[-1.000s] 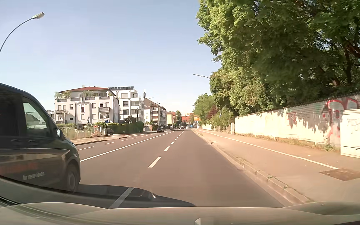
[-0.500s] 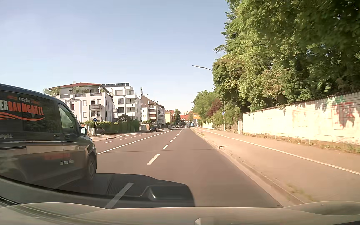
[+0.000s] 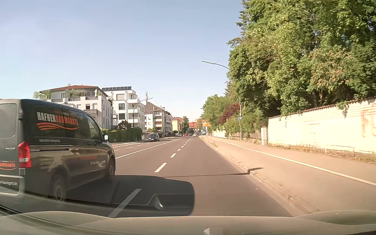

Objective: Follow the waypoints while adhering to traffic rules and regulations

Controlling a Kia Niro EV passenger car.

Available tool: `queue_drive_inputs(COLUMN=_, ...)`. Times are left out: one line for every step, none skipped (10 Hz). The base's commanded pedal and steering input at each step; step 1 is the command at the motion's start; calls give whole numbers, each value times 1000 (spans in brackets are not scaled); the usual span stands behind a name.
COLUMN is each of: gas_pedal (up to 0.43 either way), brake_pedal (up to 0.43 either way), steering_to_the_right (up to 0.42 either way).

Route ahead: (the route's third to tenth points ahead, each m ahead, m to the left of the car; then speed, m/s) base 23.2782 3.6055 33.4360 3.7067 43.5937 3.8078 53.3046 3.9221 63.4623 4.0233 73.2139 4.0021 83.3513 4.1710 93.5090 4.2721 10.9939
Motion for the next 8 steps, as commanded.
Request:
queue_drive_inputs(gas_pedal=240, brake_pedal=0, steering_to_the_right=-10)
queue_drive_inputs(gas_pedal=268, brake_pedal=0, steering_to_the_right=-10)
queue_drive_inputs(gas_pedal=268, brake_pedal=0, steering_to_the_right=-10)
queue_drive_inputs(gas_pedal=220, brake_pedal=0, steering_to_the_right=-10)
queue_drive_inputs(gas_pedal=130, brake_pedal=0, steering_to_the_right=-10)
queue_drive_inputs(gas_pedal=59, brake_pedal=0, steering_to_the_right=-10)
queue_drive_inputs(gas_pedal=47, brake_pedal=0, steering_to_the_right=-9)
queue_drive_inputs(gas_pedal=47, brake_pedal=0, steering_to_the_right=-10)
